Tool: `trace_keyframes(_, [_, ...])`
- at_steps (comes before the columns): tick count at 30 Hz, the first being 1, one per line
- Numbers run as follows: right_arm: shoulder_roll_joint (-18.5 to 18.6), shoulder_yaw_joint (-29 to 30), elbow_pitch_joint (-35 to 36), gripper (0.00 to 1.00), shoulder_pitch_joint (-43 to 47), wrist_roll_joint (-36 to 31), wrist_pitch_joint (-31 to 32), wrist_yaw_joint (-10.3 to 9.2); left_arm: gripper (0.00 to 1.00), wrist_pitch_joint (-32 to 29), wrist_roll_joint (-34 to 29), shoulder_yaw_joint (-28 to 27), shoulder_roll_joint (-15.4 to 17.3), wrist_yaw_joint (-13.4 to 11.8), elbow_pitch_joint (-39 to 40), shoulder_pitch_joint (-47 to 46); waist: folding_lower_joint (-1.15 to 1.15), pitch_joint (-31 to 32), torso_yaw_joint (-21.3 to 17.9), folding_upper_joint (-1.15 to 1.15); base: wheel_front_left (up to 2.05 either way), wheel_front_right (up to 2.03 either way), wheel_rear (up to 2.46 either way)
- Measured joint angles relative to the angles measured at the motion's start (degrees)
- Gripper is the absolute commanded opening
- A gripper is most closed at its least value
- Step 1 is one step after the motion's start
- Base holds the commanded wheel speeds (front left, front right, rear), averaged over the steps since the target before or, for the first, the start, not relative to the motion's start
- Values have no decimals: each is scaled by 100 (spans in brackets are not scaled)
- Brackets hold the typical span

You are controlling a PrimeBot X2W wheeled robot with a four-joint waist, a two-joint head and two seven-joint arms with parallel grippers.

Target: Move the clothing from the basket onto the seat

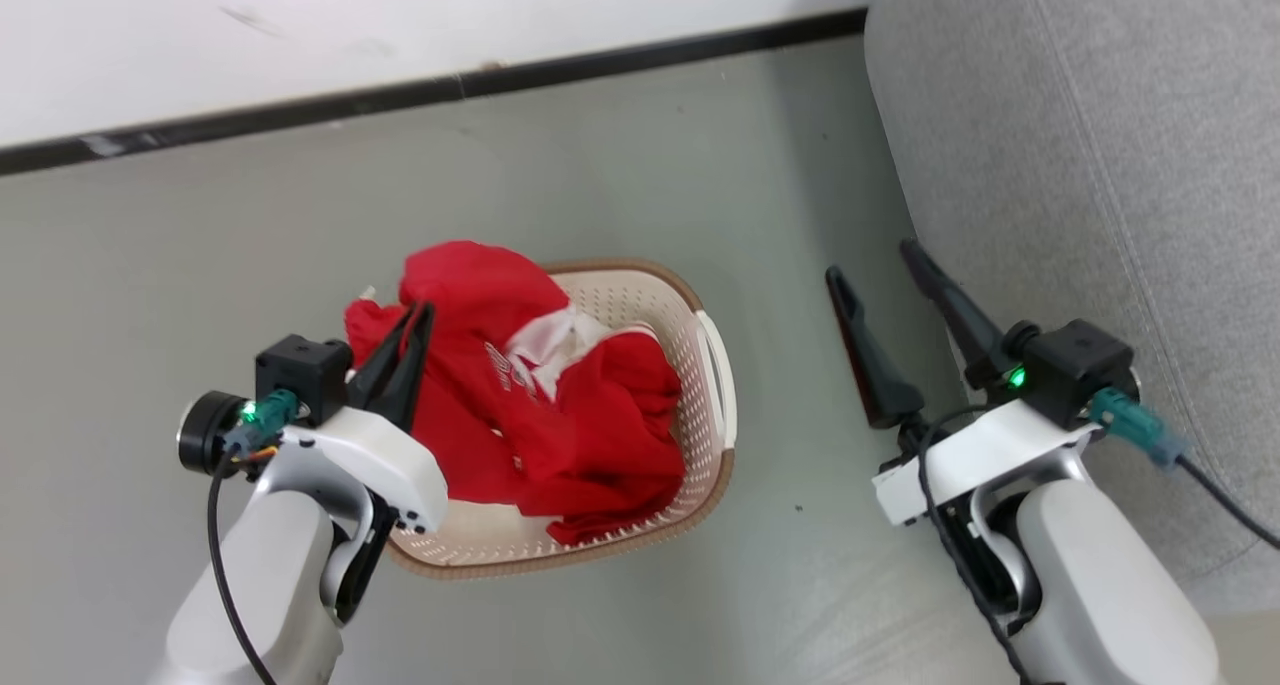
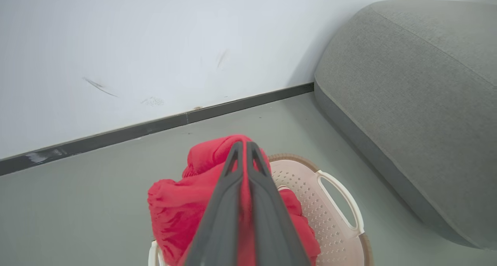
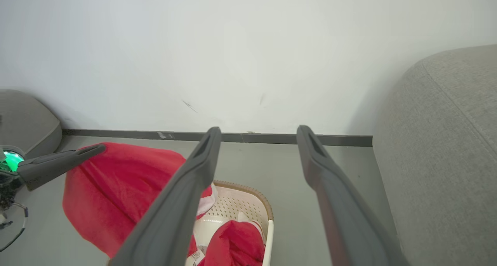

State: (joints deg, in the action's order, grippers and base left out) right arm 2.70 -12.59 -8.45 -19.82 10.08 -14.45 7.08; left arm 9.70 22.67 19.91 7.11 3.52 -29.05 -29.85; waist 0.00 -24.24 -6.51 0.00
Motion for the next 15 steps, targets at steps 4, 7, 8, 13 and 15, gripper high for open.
trace_keyframes(4, [10, -189, 0, 100, 104, -58, 0, 0, 0, -5, -1, 67, 15, 23, 20, 101, 0, 254, 103, 0, 0, 0, 0])
trace_keyframes(7, [20, -352, -4, 100, 174, -64, 0, 0, 0, -8, -29, 171, 30, 69, 51, 132, 0, 434, 172, 0, 0, 0, 0])
trace_keyframes(8, [23, -416, -11, 100, 204, -70, 0, 0, 0, -8, -49, 201, 34, 76, 71, 141, 0, 492, 192, 0, 0, 0, 0])
trace_keyframes(13, [34, -756, -92, 100, 291, -169, -1, 0, 0, -41, -68, 393, 33, 133, 164, 251, 0, 718, 266, 0, 0, 0, 0])
trace_keyframes(15, [59, -1023, -160, 100, 344, -198, 0, 0, 0, -55, -137, 587, 29, 225, 261, 318, 0, 878, 314, 0, 0, 0, 0])
